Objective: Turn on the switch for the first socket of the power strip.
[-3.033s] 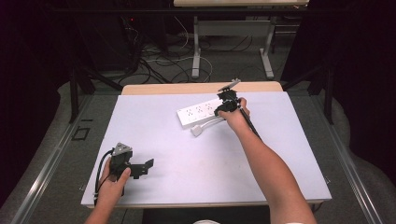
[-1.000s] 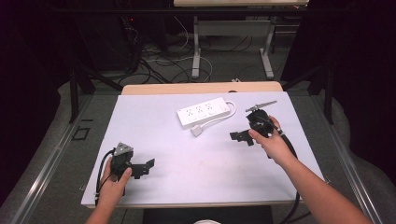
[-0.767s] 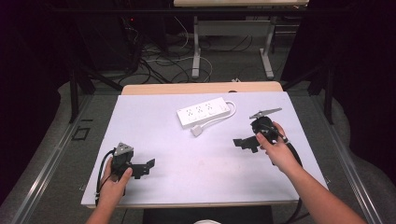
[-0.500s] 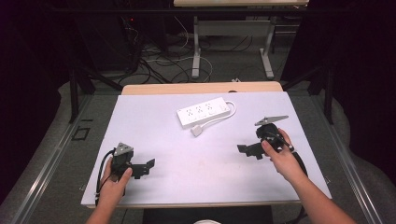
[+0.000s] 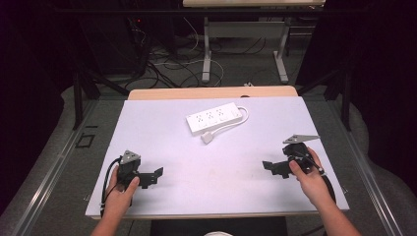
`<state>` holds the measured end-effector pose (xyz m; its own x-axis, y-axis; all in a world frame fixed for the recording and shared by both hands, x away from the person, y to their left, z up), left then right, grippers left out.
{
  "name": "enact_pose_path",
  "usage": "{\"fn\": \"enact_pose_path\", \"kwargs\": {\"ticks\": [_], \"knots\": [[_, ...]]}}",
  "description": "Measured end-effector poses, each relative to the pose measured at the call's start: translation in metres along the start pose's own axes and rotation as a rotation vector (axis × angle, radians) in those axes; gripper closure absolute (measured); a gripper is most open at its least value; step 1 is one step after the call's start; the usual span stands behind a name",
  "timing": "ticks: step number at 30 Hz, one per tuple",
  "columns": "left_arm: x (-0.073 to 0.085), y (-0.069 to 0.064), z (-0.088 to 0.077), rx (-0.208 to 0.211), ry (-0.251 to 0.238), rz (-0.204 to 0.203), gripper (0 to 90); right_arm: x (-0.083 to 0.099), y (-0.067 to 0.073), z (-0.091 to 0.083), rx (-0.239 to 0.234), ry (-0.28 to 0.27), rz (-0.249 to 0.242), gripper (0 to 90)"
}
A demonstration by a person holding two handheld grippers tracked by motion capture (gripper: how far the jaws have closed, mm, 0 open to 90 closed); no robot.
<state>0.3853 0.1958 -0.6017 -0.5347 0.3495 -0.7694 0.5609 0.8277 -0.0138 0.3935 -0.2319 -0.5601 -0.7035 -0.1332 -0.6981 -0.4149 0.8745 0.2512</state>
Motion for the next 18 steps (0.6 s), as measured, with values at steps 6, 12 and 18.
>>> {"fn": "enact_pose_path", "kwargs": {"ticks": [6, 12, 18], "knots": [[0.000, 0.000, 0.000, -0.001, 0.004, -0.002, 0.7, 0.013, -0.018, -0.004, 0.022, -0.003, 0.043, 2.7], [0.001, 0.000, 0.000, 0.005, 0.009, -0.005, 0.7, 0.027, -0.034, -0.003, 0.066, 0.004, 0.054, 2.8], [0.001, 0.000, 0.000, 0.000, 0.005, -0.008, 0.7, 0.035, -0.043, 0.001, 0.086, -0.007, 0.054, 3.0]]}}
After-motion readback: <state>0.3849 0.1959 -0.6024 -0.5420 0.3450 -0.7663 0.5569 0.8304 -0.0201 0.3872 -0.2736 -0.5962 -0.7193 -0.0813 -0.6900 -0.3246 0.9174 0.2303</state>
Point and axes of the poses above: each handheld gripper's, and its own axes: z roughly forward along the jaws, x roughly out of its underside, y roughly to its left, the point moved 9 cm from there along z, roughly forward along the jaws, and after that the axes turned 10 degrees about z, right-handed, at the moved point
